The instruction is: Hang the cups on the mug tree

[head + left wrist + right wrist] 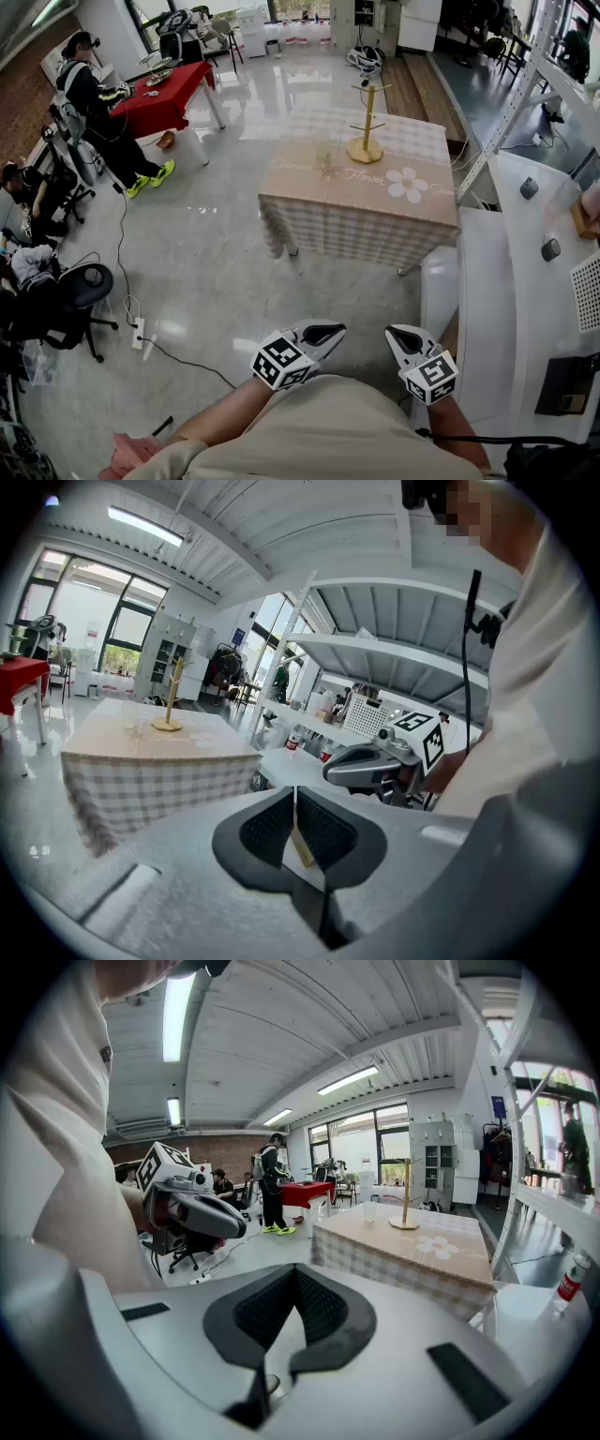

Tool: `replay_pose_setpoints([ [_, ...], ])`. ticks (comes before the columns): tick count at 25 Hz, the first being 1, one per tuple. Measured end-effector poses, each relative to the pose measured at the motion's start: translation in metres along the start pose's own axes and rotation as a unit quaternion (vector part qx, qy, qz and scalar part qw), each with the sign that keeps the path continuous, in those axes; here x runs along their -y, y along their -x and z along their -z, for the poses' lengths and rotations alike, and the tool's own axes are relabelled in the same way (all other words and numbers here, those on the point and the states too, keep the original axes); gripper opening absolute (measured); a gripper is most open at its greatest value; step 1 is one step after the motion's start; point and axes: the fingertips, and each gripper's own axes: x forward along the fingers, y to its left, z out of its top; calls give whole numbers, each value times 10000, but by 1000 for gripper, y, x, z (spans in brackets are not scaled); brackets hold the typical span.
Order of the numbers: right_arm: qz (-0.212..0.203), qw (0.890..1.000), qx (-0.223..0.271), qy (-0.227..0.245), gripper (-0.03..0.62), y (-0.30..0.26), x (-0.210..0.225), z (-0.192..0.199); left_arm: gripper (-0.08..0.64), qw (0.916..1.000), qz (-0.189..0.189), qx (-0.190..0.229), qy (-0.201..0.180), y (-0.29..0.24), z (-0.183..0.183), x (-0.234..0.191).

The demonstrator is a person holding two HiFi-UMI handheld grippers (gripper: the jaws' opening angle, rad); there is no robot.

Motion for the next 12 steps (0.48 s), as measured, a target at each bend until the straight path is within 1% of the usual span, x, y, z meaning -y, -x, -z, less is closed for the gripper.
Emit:
replay_pose_setpoints([
  [5, -101, 9999, -38, 58, 12, -42, -20, -19, 17, 9998, -151, 111, 33, 39, -1, -37],
  [9, -135, 9998, -109, 126, 12, -71, -33, -32, 17, 9993, -249, 215, 188, 66, 2, -69],
  [12, -83, 9999, -123, 43, 12, -90, -42, -41, 17, 9992, -199, 282, 205, 82, 5, -85],
])
